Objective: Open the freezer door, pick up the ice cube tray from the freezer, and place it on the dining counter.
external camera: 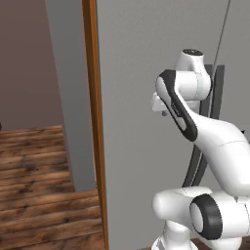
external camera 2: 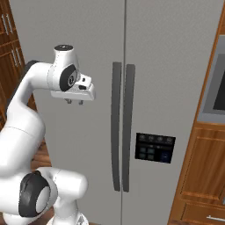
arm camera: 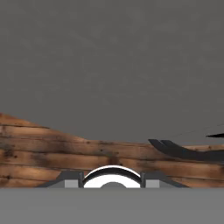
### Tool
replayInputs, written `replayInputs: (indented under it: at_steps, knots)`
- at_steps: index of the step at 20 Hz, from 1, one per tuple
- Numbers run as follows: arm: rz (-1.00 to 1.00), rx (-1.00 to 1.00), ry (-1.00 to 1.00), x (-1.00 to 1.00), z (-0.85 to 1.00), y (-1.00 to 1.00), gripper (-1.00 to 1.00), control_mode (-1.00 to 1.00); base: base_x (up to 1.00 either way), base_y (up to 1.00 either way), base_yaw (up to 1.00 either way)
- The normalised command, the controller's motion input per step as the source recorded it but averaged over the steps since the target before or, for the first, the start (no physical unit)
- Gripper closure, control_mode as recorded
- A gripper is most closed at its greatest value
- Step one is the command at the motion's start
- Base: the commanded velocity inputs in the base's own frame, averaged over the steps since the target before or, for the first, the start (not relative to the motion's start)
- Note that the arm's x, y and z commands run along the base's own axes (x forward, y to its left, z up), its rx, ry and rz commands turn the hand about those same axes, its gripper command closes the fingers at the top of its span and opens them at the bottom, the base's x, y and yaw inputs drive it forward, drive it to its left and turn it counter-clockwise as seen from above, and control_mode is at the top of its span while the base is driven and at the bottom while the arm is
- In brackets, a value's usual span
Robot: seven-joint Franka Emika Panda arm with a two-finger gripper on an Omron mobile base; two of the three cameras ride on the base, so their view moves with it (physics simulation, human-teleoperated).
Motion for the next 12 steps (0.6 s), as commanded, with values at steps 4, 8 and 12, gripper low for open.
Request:
replayInputs:
  at_steps: [4,8,12]
  knots:
    - [0.0,0.0,0.0,-0.47,0.0,0.0,-1.0,-1.0,0.0,0.0,0.0]
    - [0.0,0.0,-0.07,-1.0,0.0,-0.2,-1.0,-1.0,0.0,0.0,0.0]
    - [0.0,0.0,-0.08,-1.0,0.0,-0.29,-1.0,-1.0,0.0,0.0,0.0]
